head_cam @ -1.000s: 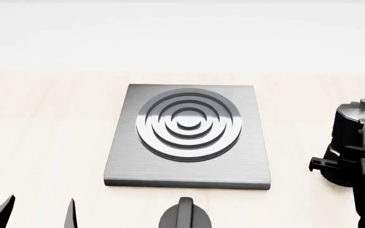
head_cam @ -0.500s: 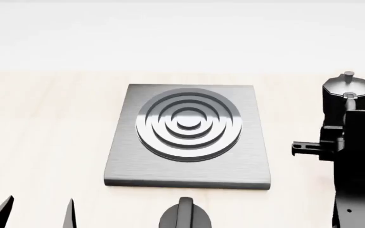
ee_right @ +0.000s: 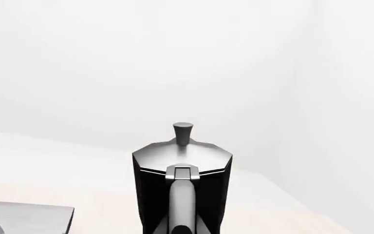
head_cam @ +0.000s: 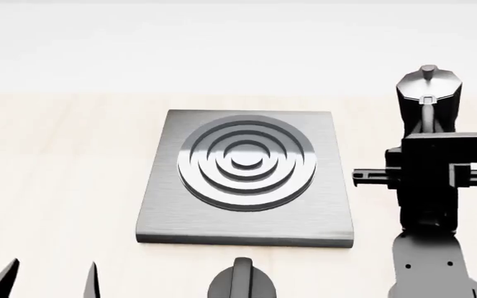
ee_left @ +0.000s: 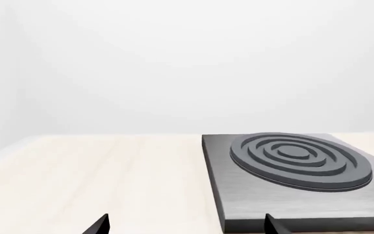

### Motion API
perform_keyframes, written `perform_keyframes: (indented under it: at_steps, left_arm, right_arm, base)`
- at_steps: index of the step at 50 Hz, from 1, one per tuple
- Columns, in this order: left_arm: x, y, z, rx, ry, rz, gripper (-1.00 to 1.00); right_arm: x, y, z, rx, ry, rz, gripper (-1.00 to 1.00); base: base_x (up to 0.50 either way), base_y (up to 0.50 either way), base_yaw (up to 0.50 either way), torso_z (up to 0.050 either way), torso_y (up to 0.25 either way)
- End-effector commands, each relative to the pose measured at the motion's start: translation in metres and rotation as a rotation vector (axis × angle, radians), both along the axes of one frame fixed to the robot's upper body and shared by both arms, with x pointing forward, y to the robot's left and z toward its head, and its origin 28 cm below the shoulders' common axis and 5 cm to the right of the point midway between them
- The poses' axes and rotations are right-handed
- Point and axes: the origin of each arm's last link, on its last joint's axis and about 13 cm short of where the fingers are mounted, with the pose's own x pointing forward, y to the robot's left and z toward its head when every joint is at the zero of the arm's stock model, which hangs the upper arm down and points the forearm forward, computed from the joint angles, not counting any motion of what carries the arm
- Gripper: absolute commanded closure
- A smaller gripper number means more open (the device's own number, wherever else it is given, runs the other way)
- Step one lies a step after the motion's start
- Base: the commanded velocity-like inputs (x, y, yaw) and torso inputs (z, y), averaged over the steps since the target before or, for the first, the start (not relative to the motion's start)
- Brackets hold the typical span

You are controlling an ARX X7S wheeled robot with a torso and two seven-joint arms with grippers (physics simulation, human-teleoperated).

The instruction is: Put the moka pot on the stove.

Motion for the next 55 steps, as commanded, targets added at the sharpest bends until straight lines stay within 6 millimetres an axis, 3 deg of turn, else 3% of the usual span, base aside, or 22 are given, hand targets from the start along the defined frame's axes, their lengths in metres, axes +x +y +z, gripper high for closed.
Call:
perform_keyframes:
  at_steps: [1, 11, 27, 44, 55]
  left_arm:
    - [-0.004, 0.0, 0.01, -0.026, 0.011, 0.0, -1.0]
    - [-0.005, -0.001, 0.016, -0.025, 0.012, 0.001, -1.0]
    - [0.0, 0.0, 0.006, -0.022, 0.013, 0.0, -1.0]
    - [-0.006, -0.004, 0.017, -0.018, 0.012, -0.001, -1.0]
    - [-0.002, -0.002, 0.01, -0.019, 0.015, -0.002, -1.0]
  right_arm:
    - [0.012, 0.028, 0.012, -0.012, -0.059, 0.073, 1.0]
    - [0.016, 0.038, 0.019, -0.005, -0.073, 0.097, 1.0]
    - [0.022, 0.056, 0.027, 0.006, -0.077, 0.2, 1.0]
    - [0.024, 0.07, 0.029, 0.069, -0.058, 0.299, 1.0]
    - [0.026, 0.078, 0.031, 0.116, -0.052, 0.351, 1.0]
  base:
    - [0.0, 0.0, 0.0, 0.0, 0.0]
    - [0.0, 0.0, 0.0, 0.0, 0.002]
    - [0.0, 0.0, 0.0, 0.0, 0.001]
    - [0.0, 0.0, 0.0, 0.0, 0.001]
    - [0.0, 0.0, 0.0, 0.001, 0.001]
